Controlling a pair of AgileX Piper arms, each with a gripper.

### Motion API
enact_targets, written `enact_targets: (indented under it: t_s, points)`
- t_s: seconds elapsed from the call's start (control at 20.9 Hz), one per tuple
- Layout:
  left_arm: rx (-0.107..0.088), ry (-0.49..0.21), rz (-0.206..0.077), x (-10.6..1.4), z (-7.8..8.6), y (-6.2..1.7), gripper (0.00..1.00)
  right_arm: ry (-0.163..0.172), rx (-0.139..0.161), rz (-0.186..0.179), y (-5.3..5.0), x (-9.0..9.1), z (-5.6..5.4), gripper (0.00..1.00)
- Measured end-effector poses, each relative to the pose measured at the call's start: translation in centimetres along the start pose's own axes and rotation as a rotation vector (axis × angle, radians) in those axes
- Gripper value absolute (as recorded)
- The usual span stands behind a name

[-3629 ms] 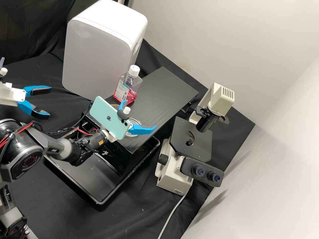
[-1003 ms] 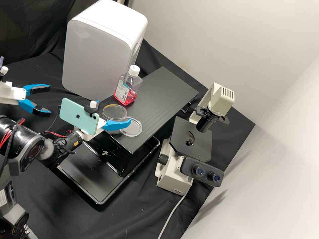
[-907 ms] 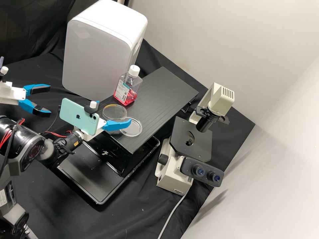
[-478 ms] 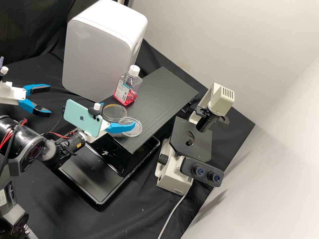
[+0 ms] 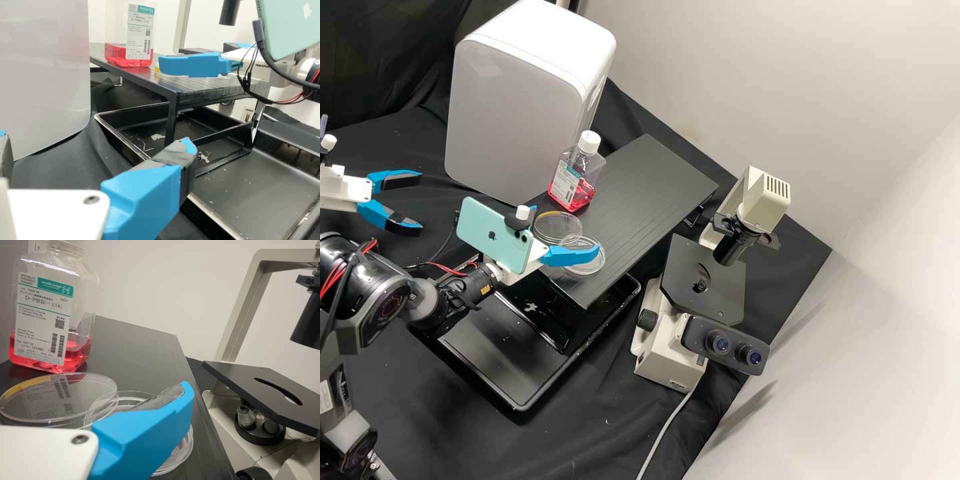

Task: Place the lid on the petri dish

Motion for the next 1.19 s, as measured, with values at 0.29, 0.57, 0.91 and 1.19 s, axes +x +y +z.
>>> enact_targets:
  t_s: [0.29, 0.57, 0.91, 1.19]
  points:
    - [0.0, -0.002, -0.001, 0.0, 0.04, -0.01, 1.0, 0.005, 0.0, -0.003, -0.09, -0.02, -0.13, 1.0]
    - [0.0, -0.002, -0.001, 0.0, 0.04, -0.01, 1.0, 0.004, 0.0, -0.003, -0.07, -0.02, -0.11, 1.0]
    - [0.001, -0.006, -0.002, 0.01, 0.13, -0.05, 1.0, 0.004, 0.007, -0.003, -0.07, -0.02, -0.11, 0.0]
    - [0.001, -0.01, -0.004, 0.01, 0.22, -0.08, 1.0, 0.005, 0.031, -0.005, -0.11, -0.02, -0.14, 0.0]
